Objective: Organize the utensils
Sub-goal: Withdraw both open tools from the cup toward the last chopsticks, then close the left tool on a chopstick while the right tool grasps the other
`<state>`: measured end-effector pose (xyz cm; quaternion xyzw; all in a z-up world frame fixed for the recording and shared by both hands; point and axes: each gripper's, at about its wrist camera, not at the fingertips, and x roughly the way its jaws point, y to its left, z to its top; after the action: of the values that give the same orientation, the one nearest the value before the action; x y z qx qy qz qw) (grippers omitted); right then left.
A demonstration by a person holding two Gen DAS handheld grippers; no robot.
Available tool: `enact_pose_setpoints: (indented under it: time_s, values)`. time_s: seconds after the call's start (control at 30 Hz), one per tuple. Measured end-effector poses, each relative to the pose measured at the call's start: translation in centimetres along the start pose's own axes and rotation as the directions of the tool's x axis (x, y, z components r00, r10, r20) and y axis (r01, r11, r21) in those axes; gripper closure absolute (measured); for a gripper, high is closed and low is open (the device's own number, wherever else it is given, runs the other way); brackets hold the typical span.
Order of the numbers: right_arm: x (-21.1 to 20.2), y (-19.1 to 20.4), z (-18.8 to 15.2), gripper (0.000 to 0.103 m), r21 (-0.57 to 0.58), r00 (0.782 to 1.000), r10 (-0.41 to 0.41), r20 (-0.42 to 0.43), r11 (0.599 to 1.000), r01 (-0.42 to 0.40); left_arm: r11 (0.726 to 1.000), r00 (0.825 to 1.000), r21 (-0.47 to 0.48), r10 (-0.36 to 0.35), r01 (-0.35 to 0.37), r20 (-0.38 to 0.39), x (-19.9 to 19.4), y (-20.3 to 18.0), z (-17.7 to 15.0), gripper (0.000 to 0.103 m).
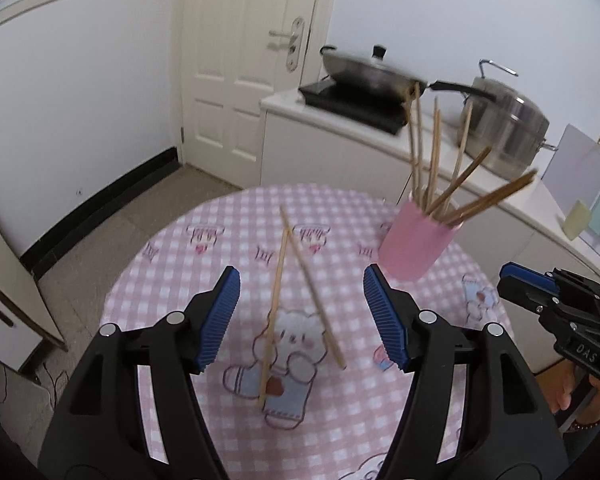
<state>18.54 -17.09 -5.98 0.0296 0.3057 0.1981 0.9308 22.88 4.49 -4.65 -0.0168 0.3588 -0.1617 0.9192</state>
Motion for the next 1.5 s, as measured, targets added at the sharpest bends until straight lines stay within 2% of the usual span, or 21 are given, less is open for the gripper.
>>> enact_pose_setpoints:
  time_s: [0.3,0.43,0.73,0.83,1.07,1.33,1.4,1.47,1.5]
  values:
    - [5.7,2.8,-1.4,0.085,-0.054,0.998,-0.034,-0.06,0.998,0.031,0.999,0.996,-0.009,0.031,-0.032,-0.088,3.0,2.1,-2.8,0.039]
    - [8.7,2.8,-1.4,0.085,-0.054,0.993,-0.048,-0.104,0.998,0.043,0.999,0.991,-0.011,0.04,-0.041,-0.127,5.2,2.6,-3.6,0.039]
    - [13.0,1.5,-0.2,0.085,-0.041,0.983,-0.099,-0.154,0.995,0.094,0.998,0.979,0.01,0.055,-0.054,-0.195,11.1,3.0,-2.9,0.039]
    - [14.3,1.0,0.3,0.085,-0.042,0.979,-0.12,-0.164,0.993,0.114,0.998,0.974,0.021,0.055,-0.052,-0.222,13.1,2.8,-2.1,0.051]
    - [16.4,-0.3,1.4,0.085,-0.041,0.972,-0.15,-0.179,0.989,0.145,0.997,0.962,0.054,0.062,-0.049,-0.265,16.7,2.0,-0.3,0.064]
    - [18.3,-1.3,2.4,0.085,-0.035,0.966,-0.172,-0.192,0.985,0.168,0.994,0.951,0.06,0.103,-0.089,-0.292,20.0,1.9,1.0,0.07]
    - [18.8,-1.2,2.6,0.085,-0.038,0.966,-0.167,-0.198,0.986,0.162,0.994,0.951,0.061,0.108,-0.094,-0.289,20.3,2.1,1.3,0.075]
    - [19.3,-0.8,2.7,0.085,-0.053,0.965,-0.171,-0.198,0.985,0.164,0.992,0.95,0.06,0.121,-0.109,-0.287,20.3,2.4,1.5,0.086]
    - [19.5,-0.5,2.7,0.085,-0.06,0.965,-0.171,-0.199,0.985,0.162,0.992,0.95,0.057,0.122,-0.111,-0.286,20.4,2.6,1.5,0.089]
